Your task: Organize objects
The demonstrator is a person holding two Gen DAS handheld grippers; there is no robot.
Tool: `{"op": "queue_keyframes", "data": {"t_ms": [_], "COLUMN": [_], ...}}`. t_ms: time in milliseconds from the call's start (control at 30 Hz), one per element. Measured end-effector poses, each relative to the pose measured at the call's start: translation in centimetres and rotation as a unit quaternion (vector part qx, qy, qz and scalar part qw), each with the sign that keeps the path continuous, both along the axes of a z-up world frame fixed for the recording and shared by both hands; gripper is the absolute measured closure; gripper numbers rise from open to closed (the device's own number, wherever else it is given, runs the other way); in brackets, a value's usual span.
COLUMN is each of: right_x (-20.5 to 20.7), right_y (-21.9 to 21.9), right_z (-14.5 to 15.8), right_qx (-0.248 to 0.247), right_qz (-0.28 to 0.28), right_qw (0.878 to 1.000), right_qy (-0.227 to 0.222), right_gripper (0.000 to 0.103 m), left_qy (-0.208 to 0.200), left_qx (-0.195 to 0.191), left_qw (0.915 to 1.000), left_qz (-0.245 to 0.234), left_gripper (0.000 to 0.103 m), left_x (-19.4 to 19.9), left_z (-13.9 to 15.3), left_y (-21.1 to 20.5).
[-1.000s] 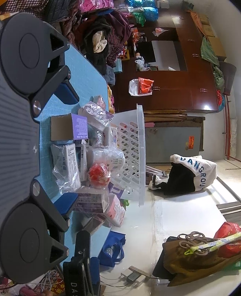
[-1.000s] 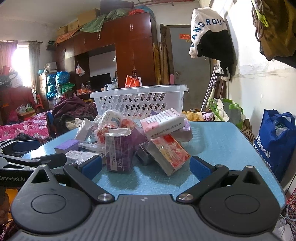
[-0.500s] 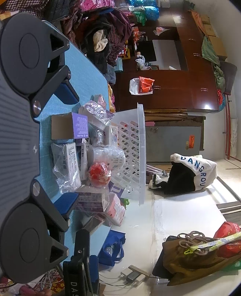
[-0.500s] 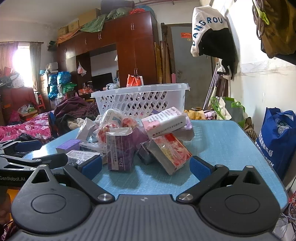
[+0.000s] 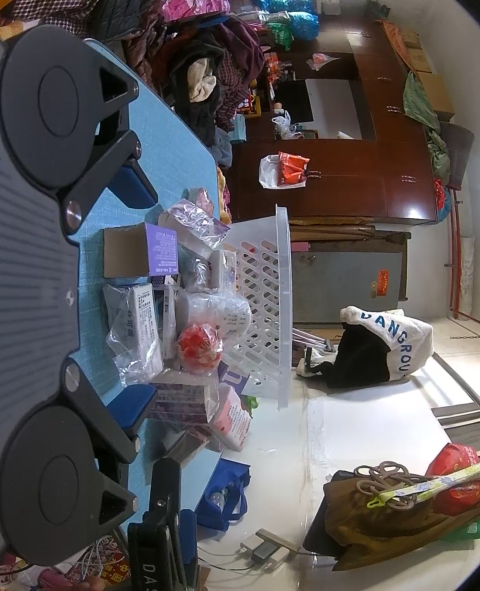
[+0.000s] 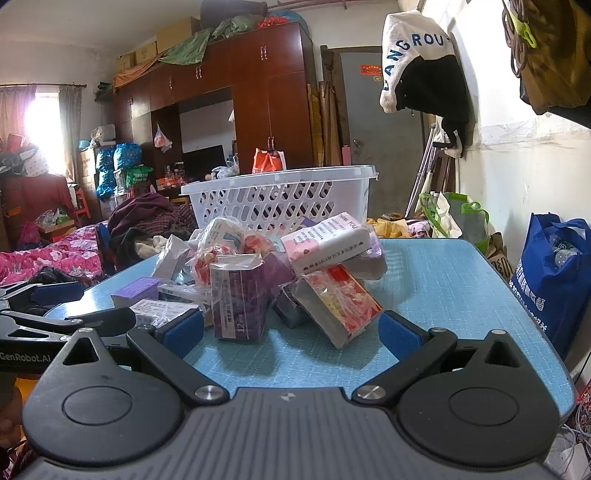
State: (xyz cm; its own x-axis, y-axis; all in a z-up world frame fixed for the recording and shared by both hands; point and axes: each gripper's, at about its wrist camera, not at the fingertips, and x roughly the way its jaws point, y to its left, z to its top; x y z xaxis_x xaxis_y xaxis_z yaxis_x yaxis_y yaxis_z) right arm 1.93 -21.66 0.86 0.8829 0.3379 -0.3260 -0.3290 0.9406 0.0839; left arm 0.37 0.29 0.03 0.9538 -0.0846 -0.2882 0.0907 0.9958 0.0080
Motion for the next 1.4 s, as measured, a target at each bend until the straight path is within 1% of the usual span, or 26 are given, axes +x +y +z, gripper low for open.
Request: {"op": "queue_keyframes", "data": {"t_ms": [367, 500, 667, 833, 933, 1067, 1100, 1133, 1167, 1200, 1267, 1400], "right_x": [0.2, 0.6, 0.9, 2.1, 3.0, 4.0, 4.2, 4.4, 4.6, 4.8, 5.1, 5.3], "right_y": [-0.4, -0.7, -1.2, -2.3, -2.1, -1.0, -1.0, -1.0, -1.0, -1.0, -1.5, -2.3], "right_z": [-0.1, -0.2, -0.3, -0.7, -1.1, -1.5, -1.6, -1.7, -1.7, -1.7, -1.6, -1.7], "right_qx": [0.004, 0.012, 0.009, 0.011, 0.000, -0.032, -0.035, -0.036, -0.037, -0.038, -0.035, -0.022], "right_qz": [-0.003, 0.004, -0.003, -0.006, 0.004, 0.010, 0.010, 0.010, 0.010, 0.008, 0.005, 0.000], "right_qw": [1.000, 1.000, 1.000, 1.000, 1.000, 0.999, 0.999, 0.999, 0.999, 0.999, 0.999, 0.999], "right_qy": [-0.005, -0.009, -0.019, -0.004, 0.011, 0.019, 0.021, 0.023, 0.026, 0.025, 0.030, 0.038], "right_gripper": [0.000, 0.000, 0.000, 0.018, 0.024, 0.027, 0.029, 0.033, 0.034, 0.036, 0.036, 0.036], "left_qy": [0.004, 0.004, 0.007, 0.011, 0.021, 0.055, 0.059, 0.058, 0.058, 0.058, 0.059, 0.066], "left_qx": [-0.001, 0.000, -0.003, -0.036, -0.042, -0.051, -0.056, -0.061, -0.061, -0.059, -0.060, -0.052], "left_qw": [1.0000, 0.9999, 1.0000, 0.9993, 0.9988, 0.9971, 0.9966, 0.9964, 0.9964, 0.9964, 0.9962, 0.9963], "left_qz": [-0.003, -0.009, -0.006, 0.006, 0.012, 0.011, 0.010, 0.009, 0.011, 0.015, 0.019, 0.017], "left_gripper": [0.000, 0.002, 0.003, 0.004, 0.008, 0.017, 0.018, 0.018, 0.019, 0.022, 0.025, 0.025], "left_x": [0.1, 0.5, 1.3, 2.7, 4.1, 6.1, 6.3, 6.4, 6.5, 6.5, 6.5, 6.6], "left_z": [-0.3, -0.5, -0.6, 0.1, 0.3, -0.3, -0.5, -0.6, -0.7, -0.7, -0.6, -0.8], "left_y": [0.0, 0.0, 1.0, 3.4, 4.2, 4.9, 5.1, 5.3, 5.4, 5.5, 6.1, 6.0]}}
